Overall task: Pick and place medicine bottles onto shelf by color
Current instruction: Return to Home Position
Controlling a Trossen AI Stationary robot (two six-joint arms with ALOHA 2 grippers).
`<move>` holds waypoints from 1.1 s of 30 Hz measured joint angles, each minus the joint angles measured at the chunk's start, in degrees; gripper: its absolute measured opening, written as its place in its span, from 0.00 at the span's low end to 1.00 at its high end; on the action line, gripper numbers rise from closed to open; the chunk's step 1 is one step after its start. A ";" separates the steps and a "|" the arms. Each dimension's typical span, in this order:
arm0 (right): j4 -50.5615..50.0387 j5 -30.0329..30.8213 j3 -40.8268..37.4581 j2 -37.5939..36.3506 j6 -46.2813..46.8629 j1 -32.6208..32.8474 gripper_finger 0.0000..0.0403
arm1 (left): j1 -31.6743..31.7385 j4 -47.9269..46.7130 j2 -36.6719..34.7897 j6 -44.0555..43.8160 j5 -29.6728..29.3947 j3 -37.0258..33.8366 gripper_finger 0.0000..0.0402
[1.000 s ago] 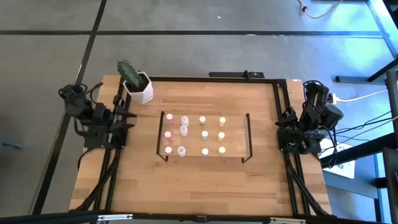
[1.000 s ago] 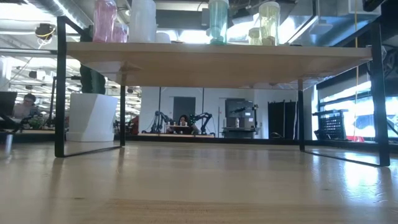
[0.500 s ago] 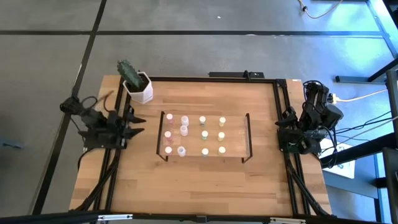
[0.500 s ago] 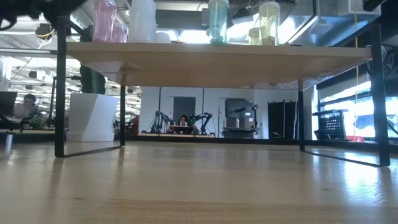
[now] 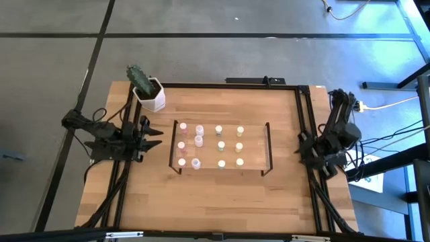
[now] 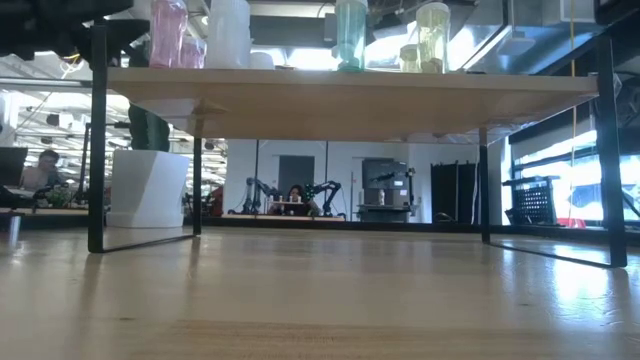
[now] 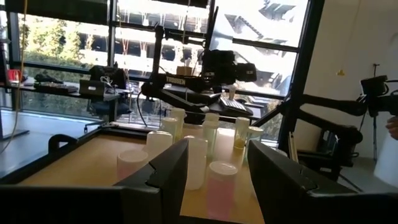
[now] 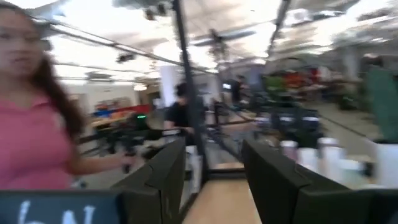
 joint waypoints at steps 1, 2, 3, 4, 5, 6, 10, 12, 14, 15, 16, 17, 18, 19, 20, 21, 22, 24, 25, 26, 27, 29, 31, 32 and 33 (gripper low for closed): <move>0.74 -2.35 -0.93 -0.02 0.90 -0.31 0.40 | 0.15 -0.12 0.00 0.00 0.04 0.00 0.40; 1.49 -4.19 -1.96 -0.02 1.22 -0.60 0.40 | 0.18 -0.20 0.00 0.00 0.08 0.00 0.40; 1.69 -5.31 -3.00 -0.02 1.33 -0.88 0.40 | 0.18 -0.17 0.00 0.01 0.08 0.00 0.40; 1.67 -5.62 -4.06 -0.02 1.34 -1.09 0.40 | 0.18 -0.17 0.00 0.23 0.10 0.00 0.40; 1.67 -5.52 -5.11 -0.02 1.34 -1.27 0.40 | 0.18 -0.21 0.00 0.30 0.12 0.00 0.40; 1.95 -5.39 -6.10 -0.02 1.29 -1.56 0.40 | 0.18 -0.27 0.00 0.36 0.12 0.00 0.40; 6.29 -4.89 -10.77 -0.02 2.48 -3.04 0.40 | 0.18 -1.55 0.00 0.39 0.12 0.00 0.40; 5.86 -4.64 -11.42 -0.01 3.68 -3.57 0.40 | 0.16 -1.63 0.00 0.42 0.12 0.02 0.40; 4.75 -4.45 -11.41 0.05 4.32 -4.02 0.40 | 0.16 -1.79 0.02 0.42 0.12 0.02 0.40; 4.74 -4.46 -11.41 0.03 4.12 -4.11 0.40 | 0.16 -1.77 0.02 0.42 0.12 0.02 0.40; 4.82 -4.40 -11.41 0.01 3.91 -4.22 0.40 | 0.16 -1.77 0.02 0.44 0.10 0.02 0.40; 4.76 -4.40 -11.41 0.03 3.85 -4.32 0.40 | 0.16 -1.79 0.02 0.42 -0.06 0.02 0.40; 4.76 -4.27 -11.41 0.03 3.79 -4.32 0.40 | 0.16 -1.79 0.02 0.42 -0.22 0.02 0.40; 4.56 -3.55 -11.41 0.03 3.56 -4.30 0.40 | 0.16 -1.78 0.02 0.44 -0.31 0.02 0.40; 4.01 -2.91 -11.41 0.01 2.93 -4.30 0.40 | 0.16 -1.78 0.02 0.44 -0.32 0.02 0.40; 3.32 -2.62 -11.41 0.02 2.63 -4.31 0.40 | 0.16 -1.78 0.02 0.43 -0.34 0.02 0.40; 3.04 -2.23 -11.41 0.04 2.59 -4.32 0.40 | 0.16 -1.77 0.02 0.43 -0.34 0.02 0.40; 3.09 -1.06 -11.41 0.03 2.64 -4.30 0.40 | 0.16 -1.79 0.02 0.44 -0.34 0.02 0.40; 3.07 -0.74 -11.41 0.03 2.58 -4.32 0.40 | 0.16 -1.79 0.02 0.44 -0.36 0.02 0.40; 3.07 -0.68 -11.41 0.03 2.45 -4.32 0.40 | 0.16 -1.77 0.02 0.44 -0.38 0.02 0.40; 3.07 -0.74 -11.41 0.03 2.46 -4.31 0.40 | 0.16 -1.77 0.02 0.44 -0.39 0.02 0.40; 3.05 -0.81 -11.41 0.03 2.66 -4.30 0.40 | 0.16 -1.77 0.02 0.44 -0.42 0.02 0.40; 3.05 -0.86 -11.41 0.03 2.68 -4.30 0.40 | 0.16 -1.77 0.02 0.44 -0.44 0.02 0.40; 3.05 -0.86 -11.41 0.03 2.60 -4.30 0.40 | 0.16 -1.77 0.02 0.44 -0.44 0.02 0.40; 3.05 -0.86 -11.41 0.03 2.51 -4.30 0.40 | 0.16 -1.77 0.02 0.44 -0.44 0.02 0.40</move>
